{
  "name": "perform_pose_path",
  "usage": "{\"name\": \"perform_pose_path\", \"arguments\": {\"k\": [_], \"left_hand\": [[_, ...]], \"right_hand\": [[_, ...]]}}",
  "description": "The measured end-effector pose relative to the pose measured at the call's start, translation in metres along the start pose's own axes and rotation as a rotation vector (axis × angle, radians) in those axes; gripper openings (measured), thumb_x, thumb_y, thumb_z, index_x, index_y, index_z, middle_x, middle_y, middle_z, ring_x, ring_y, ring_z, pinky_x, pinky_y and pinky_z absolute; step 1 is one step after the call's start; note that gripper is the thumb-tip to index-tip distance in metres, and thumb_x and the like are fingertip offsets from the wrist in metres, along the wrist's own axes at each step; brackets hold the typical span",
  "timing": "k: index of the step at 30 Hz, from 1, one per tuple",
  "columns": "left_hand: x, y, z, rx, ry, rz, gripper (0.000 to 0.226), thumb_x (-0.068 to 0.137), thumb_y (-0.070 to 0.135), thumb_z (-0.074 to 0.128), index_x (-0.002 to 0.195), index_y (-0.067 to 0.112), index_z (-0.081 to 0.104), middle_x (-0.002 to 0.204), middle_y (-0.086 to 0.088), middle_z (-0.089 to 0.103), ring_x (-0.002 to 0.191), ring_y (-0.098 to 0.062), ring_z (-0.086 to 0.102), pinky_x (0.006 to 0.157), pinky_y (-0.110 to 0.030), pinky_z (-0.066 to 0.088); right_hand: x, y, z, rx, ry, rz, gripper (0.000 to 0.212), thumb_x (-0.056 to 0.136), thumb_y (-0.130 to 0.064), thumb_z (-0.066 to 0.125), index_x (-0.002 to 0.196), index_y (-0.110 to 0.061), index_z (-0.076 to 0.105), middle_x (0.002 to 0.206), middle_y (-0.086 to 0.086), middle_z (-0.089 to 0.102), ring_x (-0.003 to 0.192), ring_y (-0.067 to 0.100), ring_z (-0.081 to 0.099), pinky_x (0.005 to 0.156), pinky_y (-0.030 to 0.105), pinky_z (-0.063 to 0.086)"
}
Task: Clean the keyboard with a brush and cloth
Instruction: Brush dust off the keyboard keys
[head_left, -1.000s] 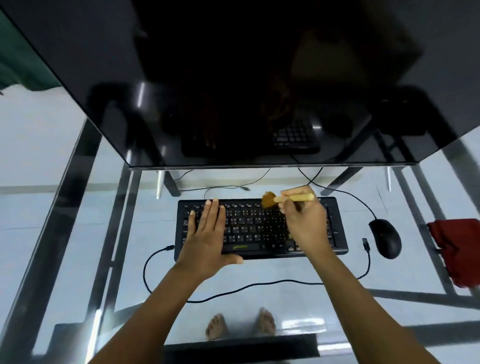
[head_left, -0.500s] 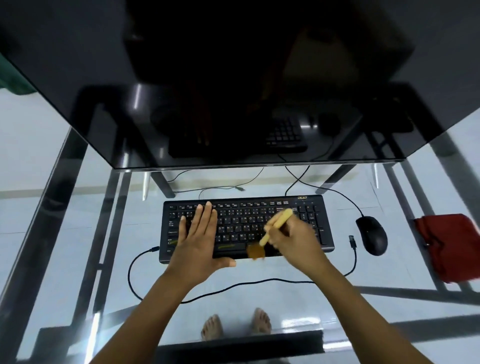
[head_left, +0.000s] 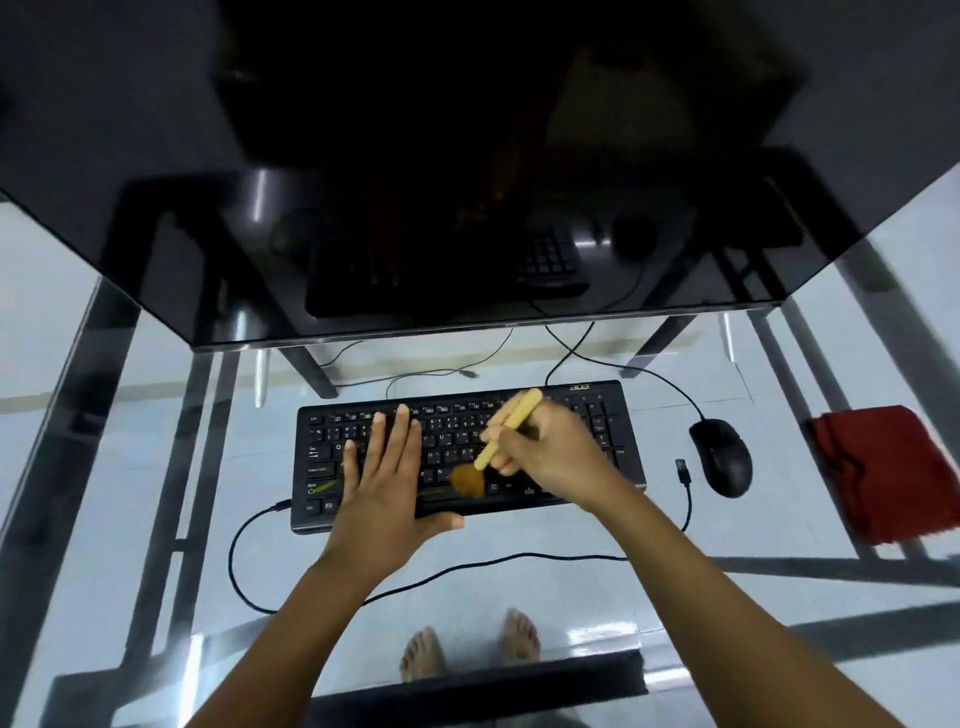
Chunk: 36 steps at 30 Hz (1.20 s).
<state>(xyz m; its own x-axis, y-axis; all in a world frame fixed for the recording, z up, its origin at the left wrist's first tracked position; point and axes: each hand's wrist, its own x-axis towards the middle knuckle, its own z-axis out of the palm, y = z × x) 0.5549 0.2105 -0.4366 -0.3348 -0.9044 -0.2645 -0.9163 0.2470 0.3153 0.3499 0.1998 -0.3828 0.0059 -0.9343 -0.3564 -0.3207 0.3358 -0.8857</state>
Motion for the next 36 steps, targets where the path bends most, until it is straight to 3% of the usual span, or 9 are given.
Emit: {"name": "perform_pose_path", "arguments": {"k": [4, 9, 13, 17, 22, 26, 30, 34, 36], "left_hand": [[0.005, 0.012, 0.001, -0.002, 0.027, 0.069, 0.115, 0.072, 0.077, 0.049, 0.153, 0.015, -0.006, 0.158, 0.003, -0.023, 0.143, -0.012, -0.027, 0.117, -0.045, -0.015], [0.015, 0.029, 0.002, -0.038, 0.026, 0.094, 0.118, 0.073, 0.074, 0.053, 0.152, 0.014, -0.012, 0.157, 0.003, -0.025, 0.143, -0.012, -0.027, 0.118, -0.045, -0.013], [0.023, 0.038, 0.002, -0.025, 0.026, 0.105, 0.121, 0.071, 0.076, 0.053, 0.151, 0.013, -0.012, 0.156, 0.003, -0.026, 0.143, -0.012, -0.028, 0.117, -0.045, -0.014], [0.03, 0.043, 0.004, 0.004, 0.007, 0.123, 0.122, 0.071, 0.075, 0.055, 0.152, 0.012, -0.012, 0.154, 0.003, -0.029, 0.143, -0.013, -0.028, 0.117, -0.045, -0.014], [0.034, 0.052, 0.004, -0.012, -0.011, 0.126, 0.121, 0.071, 0.075, 0.055, 0.152, 0.013, -0.009, 0.156, 0.002, -0.027, 0.142, -0.011, -0.029, 0.116, -0.044, -0.017], [0.039, 0.061, 0.006, -0.007, -0.03, 0.147, 0.12, 0.071, 0.075, 0.055, 0.152, 0.014, -0.009, 0.156, 0.002, -0.029, 0.141, -0.012, -0.032, 0.116, -0.046, -0.017], [0.046, 0.074, 0.009, 0.009, -0.044, 0.177, 0.119, 0.073, 0.075, 0.053, 0.152, 0.015, -0.011, 0.155, 0.002, -0.031, 0.14, -0.012, -0.033, 0.115, -0.046, -0.018], [0.052, 0.084, 0.014, 0.044, -0.058, 0.206, 0.119, 0.073, 0.076, 0.052, 0.152, 0.015, -0.013, 0.155, 0.002, -0.032, 0.14, -0.012, -0.033, 0.116, -0.047, -0.016], [0.053, 0.088, 0.016, 0.048, -0.069, 0.206, 0.119, 0.073, 0.076, 0.053, 0.151, 0.015, -0.014, 0.155, 0.002, -0.032, 0.14, -0.012, -0.033, 0.116, -0.048, -0.016]], "right_hand": [[0.004, 0.005, -0.004, -0.101, 0.404, -0.191, 0.009, 0.092, -0.01, 0.057, 0.094, -0.018, 0.06, 0.084, -0.001, 0.071, 0.077, 0.012, 0.069, 0.073, 0.031, 0.057], [0.001, 0.007, -0.009, 0.068, 0.09, -0.044, 0.011, 0.092, -0.003, 0.055, 0.096, -0.01, 0.063, 0.089, 0.003, 0.074, 0.083, 0.016, 0.071, 0.079, 0.031, 0.059], [0.003, 0.011, -0.022, 0.053, 0.401, -0.13, 0.008, 0.092, -0.007, 0.058, 0.092, -0.014, 0.062, 0.09, -0.001, 0.071, 0.083, 0.018, 0.07, 0.078, 0.034, 0.057], [-0.001, 0.014, -0.026, 0.12, 0.046, 0.005, 0.004, 0.094, -0.01, 0.058, 0.094, -0.01, 0.062, 0.09, 0.009, 0.073, 0.082, 0.021, 0.073, 0.077, 0.034, 0.06], [-0.001, 0.028, -0.05, 0.137, 0.482, -0.042, 0.006, 0.093, -0.011, 0.056, 0.097, -0.013, 0.06, 0.089, 0.003, 0.072, 0.081, 0.016, 0.072, 0.083, 0.039, 0.058], [-0.007, 0.032, -0.065, 0.156, 0.285, 0.035, 0.006, 0.094, -0.008, 0.055, 0.097, -0.009, 0.061, 0.089, 0.006, 0.072, 0.085, 0.024, 0.072, 0.083, 0.038, 0.059], [-0.012, 0.034, -0.084, 0.022, 0.563, -0.049, 0.014, 0.091, -0.005, 0.053, 0.091, -0.018, 0.059, 0.084, -0.004, 0.071, 0.08, 0.02, 0.071, 0.08, 0.036, 0.057], [-0.018, 0.039, -0.09, 0.007, 0.326, 0.009, 0.007, 0.093, -0.009, 0.057, 0.089, -0.015, 0.059, 0.083, 0.004, 0.072, 0.077, 0.024, 0.071, 0.077, 0.039, 0.059], [-0.022, 0.042, -0.092, -0.127, 0.469, -0.078, 0.005, 0.092, -0.014, 0.06, 0.09, -0.018, 0.059, 0.082, -0.008, 0.069, 0.078, 0.013, 0.068, 0.074, 0.029, 0.056]]}}
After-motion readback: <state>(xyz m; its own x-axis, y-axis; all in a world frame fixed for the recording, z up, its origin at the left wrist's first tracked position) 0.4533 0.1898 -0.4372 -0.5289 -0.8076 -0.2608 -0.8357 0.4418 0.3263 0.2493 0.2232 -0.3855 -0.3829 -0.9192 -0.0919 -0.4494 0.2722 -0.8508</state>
